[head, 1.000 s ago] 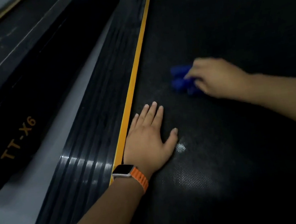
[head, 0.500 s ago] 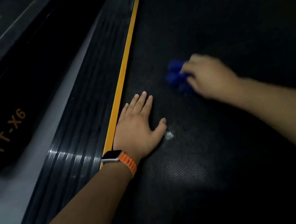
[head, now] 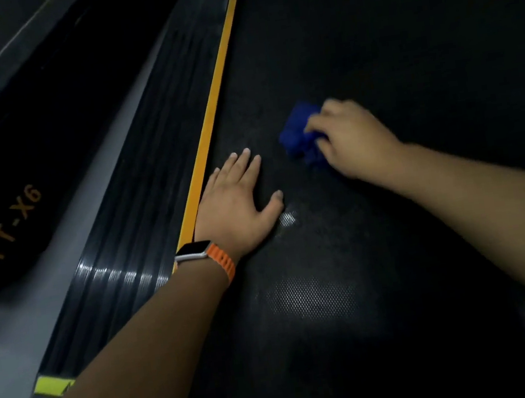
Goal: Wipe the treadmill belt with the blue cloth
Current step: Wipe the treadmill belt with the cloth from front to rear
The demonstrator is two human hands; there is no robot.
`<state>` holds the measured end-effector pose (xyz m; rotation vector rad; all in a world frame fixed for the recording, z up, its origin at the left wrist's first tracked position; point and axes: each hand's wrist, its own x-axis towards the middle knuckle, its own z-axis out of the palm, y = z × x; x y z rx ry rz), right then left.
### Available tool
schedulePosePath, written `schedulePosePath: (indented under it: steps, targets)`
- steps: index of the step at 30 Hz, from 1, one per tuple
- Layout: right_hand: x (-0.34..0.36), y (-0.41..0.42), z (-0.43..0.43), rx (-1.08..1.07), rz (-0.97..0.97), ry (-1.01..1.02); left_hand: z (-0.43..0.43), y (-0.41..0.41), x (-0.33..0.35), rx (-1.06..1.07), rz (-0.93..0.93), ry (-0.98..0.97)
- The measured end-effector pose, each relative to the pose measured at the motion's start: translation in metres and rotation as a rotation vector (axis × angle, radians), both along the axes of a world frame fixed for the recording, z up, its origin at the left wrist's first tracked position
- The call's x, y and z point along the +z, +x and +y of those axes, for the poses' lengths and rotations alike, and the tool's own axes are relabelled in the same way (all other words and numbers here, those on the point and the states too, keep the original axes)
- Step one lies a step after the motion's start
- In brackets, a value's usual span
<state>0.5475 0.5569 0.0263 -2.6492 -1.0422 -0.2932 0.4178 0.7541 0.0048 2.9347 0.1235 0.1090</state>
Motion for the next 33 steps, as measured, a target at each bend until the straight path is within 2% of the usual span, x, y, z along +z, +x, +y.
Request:
schedulePosePath:
  steps: [2,4,8,10,12,14,16,18,21,23,26,28,30,33]
  targets:
    - [0.003,0.011,0.015,-0.121,0.035,-0.026,-0.001,-0.001,0.001,0.016,-0.003,0.019]
    - [0.005,-0.019,0.015,-0.126,0.046,-0.043,-0.003,-0.002,0.001,0.028,0.000,0.032]
    - [0.002,-0.151,-0.035,0.191,0.189,0.009,-0.004,-0.005,0.004,0.035,0.037,0.021]
    - [0.004,-0.177,-0.052,0.272,0.243,0.002,-0.005,-0.007,0.009,0.027,0.053,-0.009]
    - [0.005,-0.142,-0.044,0.217,0.144,-0.032,-0.006,-0.017,0.011,0.017,0.057,-0.050]
    - [0.007,-0.088,-0.027,0.059,0.060,-0.029,-0.009,-0.036,0.011,-0.005,0.055,-0.063]
    - [0.008,-0.057,-0.015,-0.062,0.087,-0.013,-0.014,-0.060,0.007,0.006,0.043,-0.052]
    - [0.004,-0.070,-0.012,-0.105,0.088,-0.018,-0.017,-0.074,0.005,0.024,0.037,-0.039]
    - [-0.001,-0.136,-0.034,0.047,0.055,0.027,-0.018,-0.077,0.003,0.043,0.029,-0.019]
    - [-0.005,-0.184,-0.054,0.203,0.111,0.027,-0.018,-0.077,0.001,0.051,0.024,-0.012]
    - [-0.006,-0.175,-0.059,0.279,0.093,0.002,-0.020,-0.077,0.001,0.062,0.028,-0.007]
    - [-0.004,-0.124,-0.040,0.134,0.009,0.003,-0.023,-0.080,0.003,0.076,0.033,-0.017]
    - [0.002,-0.079,-0.021,-0.034,0.014,0.020,-0.028,-0.088,0.002,0.099,0.028,-0.015]
    - [0.001,-0.086,-0.015,-0.109,0.033,-0.023,-0.032,-0.099,-0.001,0.115,0.030,-0.008]
